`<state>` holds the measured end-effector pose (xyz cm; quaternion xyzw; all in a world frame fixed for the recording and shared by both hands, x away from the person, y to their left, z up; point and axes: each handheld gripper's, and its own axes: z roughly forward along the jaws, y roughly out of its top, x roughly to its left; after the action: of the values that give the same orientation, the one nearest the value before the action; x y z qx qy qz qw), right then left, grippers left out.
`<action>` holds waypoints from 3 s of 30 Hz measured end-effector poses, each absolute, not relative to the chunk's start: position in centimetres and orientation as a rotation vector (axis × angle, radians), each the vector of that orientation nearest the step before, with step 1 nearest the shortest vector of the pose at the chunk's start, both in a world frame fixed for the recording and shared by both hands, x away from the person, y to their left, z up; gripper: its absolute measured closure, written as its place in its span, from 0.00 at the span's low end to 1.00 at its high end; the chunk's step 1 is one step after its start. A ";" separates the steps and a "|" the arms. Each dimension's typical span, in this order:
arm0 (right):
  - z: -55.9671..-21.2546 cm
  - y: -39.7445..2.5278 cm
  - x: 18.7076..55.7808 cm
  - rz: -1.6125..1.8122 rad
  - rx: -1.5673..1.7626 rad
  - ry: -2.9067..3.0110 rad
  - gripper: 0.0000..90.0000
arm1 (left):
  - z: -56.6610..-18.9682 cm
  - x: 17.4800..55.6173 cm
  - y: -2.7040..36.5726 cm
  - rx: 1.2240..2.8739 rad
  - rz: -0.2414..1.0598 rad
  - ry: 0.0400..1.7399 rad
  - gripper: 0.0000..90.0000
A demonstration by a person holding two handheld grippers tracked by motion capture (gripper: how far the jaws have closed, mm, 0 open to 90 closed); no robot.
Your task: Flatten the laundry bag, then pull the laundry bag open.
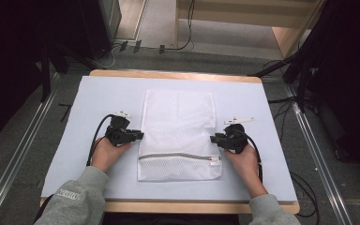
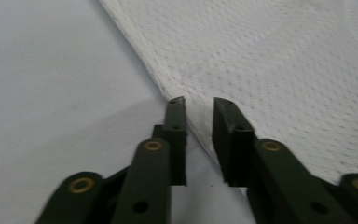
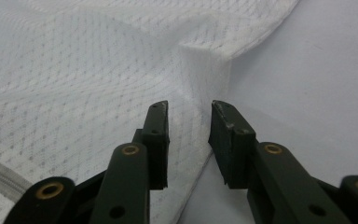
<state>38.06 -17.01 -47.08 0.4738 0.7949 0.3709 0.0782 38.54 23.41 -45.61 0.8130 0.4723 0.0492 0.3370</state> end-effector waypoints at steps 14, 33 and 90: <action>-47.1 -15.1 39.1 1.050 1.366 2.412 1.00 | -45.6 40.5 25.0 2.078 0.093 1.288 1.00; -44.9 -16.6 35.7 1.203 1.334 2.422 0.96 | -43.1 38.4 25.1 2.059 0.034 1.154 0.75; -46.4 -17.3 30.6 1.139 1.367 2.596 0.97 | -41.4 37.1 19.9 2.117 0.005 0.956 0.49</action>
<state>30.56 -17.32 -46.44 0.4344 0.8249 0.3617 -0.0030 37.14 19.91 -41.45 0.8361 0.3774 0.0019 0.3980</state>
